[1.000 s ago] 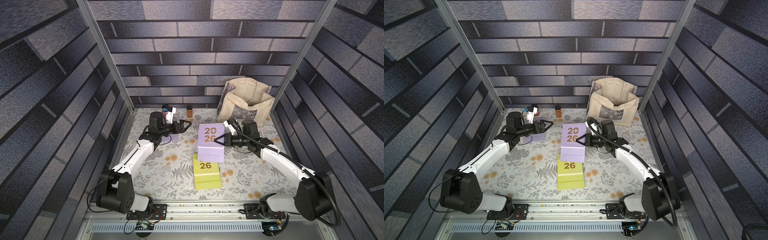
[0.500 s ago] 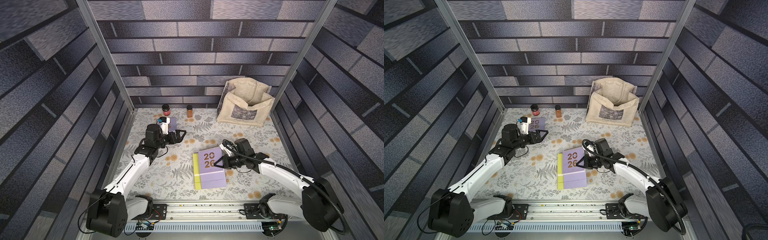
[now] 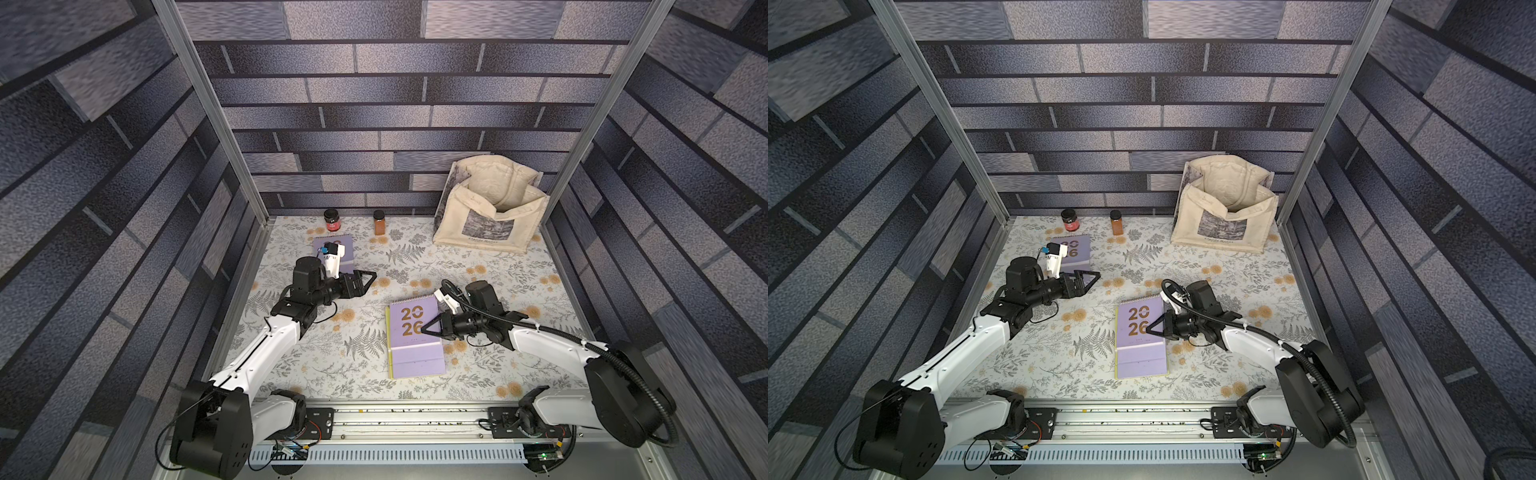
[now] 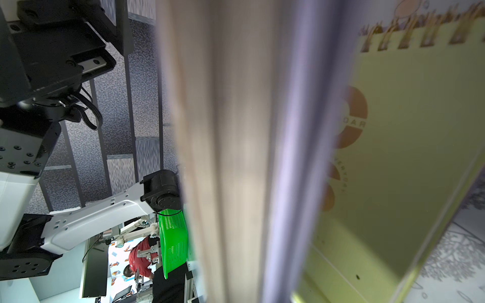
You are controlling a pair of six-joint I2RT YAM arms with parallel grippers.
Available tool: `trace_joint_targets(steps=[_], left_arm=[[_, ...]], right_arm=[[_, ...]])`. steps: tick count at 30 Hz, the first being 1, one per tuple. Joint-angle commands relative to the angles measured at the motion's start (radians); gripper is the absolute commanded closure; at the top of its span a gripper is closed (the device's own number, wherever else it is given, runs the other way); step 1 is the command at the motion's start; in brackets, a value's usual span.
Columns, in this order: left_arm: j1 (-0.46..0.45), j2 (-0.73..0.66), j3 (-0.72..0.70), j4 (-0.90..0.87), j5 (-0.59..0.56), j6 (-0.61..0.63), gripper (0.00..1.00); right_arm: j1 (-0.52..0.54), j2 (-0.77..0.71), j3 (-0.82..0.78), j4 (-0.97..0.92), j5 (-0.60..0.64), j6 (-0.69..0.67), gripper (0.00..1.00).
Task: Stack the calendars
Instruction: Place the calendar at the calendar.
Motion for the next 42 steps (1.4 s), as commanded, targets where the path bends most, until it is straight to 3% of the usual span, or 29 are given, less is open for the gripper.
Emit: trace_joint_targets(steps=[1, 20, 42], left_arm=[[-0.008, -0.016, -0.02, 0.041, 0.042, -0.013, 0.0], [-0.061, 0.018, -0.04, 0.064, 0.09, -0.012, 0.0], [-0.14, 0.045, -0.056, 0.079, 0.13, -0.01, 0.0]], right_arm=[[0.008, 0.019, 0.016, 0.087, -0.061, 0.006, 1.0], [0.008, 0.135, 0.008, 0.115, -0.064, -0.023, 1.0], [0.006, 0.139, -0.03, 0.108, -0.016, -0.042, 1.0]])
